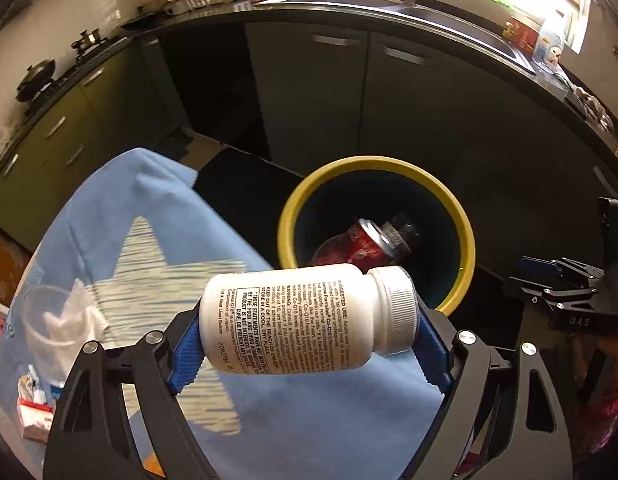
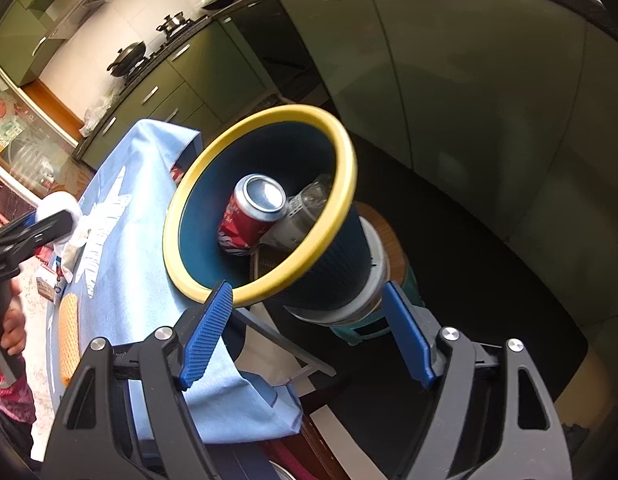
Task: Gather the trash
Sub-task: 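Carry the pill bottle over the bin and open the left gripper, then move the right gripper to the orange foam net and grasp it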
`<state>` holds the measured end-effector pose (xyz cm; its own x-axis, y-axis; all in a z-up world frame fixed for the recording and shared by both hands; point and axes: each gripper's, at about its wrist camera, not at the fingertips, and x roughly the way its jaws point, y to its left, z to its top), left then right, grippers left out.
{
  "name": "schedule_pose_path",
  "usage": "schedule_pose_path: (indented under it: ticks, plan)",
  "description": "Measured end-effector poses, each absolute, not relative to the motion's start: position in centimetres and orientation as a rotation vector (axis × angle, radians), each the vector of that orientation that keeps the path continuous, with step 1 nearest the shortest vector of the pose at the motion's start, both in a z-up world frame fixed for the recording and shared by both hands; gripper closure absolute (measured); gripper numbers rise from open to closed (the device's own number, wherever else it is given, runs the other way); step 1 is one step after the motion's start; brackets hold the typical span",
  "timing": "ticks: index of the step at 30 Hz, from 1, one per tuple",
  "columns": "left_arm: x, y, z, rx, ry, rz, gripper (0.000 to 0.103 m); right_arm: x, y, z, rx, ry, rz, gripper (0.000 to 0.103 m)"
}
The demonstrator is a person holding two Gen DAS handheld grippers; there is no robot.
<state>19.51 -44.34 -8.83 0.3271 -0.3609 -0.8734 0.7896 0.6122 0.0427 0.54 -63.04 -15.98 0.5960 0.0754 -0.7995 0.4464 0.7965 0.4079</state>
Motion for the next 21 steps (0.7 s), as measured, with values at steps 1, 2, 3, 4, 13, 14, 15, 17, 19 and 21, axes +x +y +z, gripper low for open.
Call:
schedule_pose_path:
  ticks: [1, 2, 3, 4, 13, 14, 15, 17, 19, 21]
  plan:
    - [19.6, -45.3, -9.3, 0.524, 0.978, -0.807, 0.018, 0.4, -63.1, -15.8, 0.633, 0.918, -0.238, 0.030]
    - [19.8, -46.3, -9.7, 0.528, 0.985, -0.819, 0.018, 0.2, -63.3, -15.6, 0.633, 0.915, -0.245, 0.030]
    - [19.9, -47.6, -10.3, 0.534, 0.995, -0.836, 0.017, 0.0, -63.4, -15.5, 0.633, 0.913, -0.250, 0.030]
    - [20.1, -48.2, -10.6, 0.537, 0.997, -0.839, 0.017, -0.1, -63.5, -15.5, 0.634, 0.912, -0.254, 0.030]
    - [20.0, -43.3, -6.0, 0.427, 0.879, -0.825, 0.005, 0.3, -63.0, -15.6, 0.632, 0.921, -0.237, 0.030]
    - [20.1, -41.5, -5.3, 0.398, 0.856, -0.809, 0.005, 0.5, -62.8, -15.6, 0.631, 0.921, -0.230, 0.030]
    - [20.2, -40.2, -4.8, 0.375, 0.842, -0.796, 0.005, 0.7, -62.6, -15.5, 0.627, 0.921, -0.223, 0.030]
    - [20.5, -36.9, -4.1, 0.326, 0.822, -0.766, 0.005, 1.1, -62.0, -15.4, 0.615, 0.926, -0.208, 0.030]
    - [21.1, -32.7, -4.0, 0.261, 0.813, -0.717, 0.005, 1.6, -61.3, -15.3, 0.598, 0.936, -0.191, 0.030]
    - [21.9, -29.2, -4.4, 0.214, 0.807, -0.667, 0.005, 2.0, -60.5, -15.0, 0.579, 0.945, -0.178, 0.030]
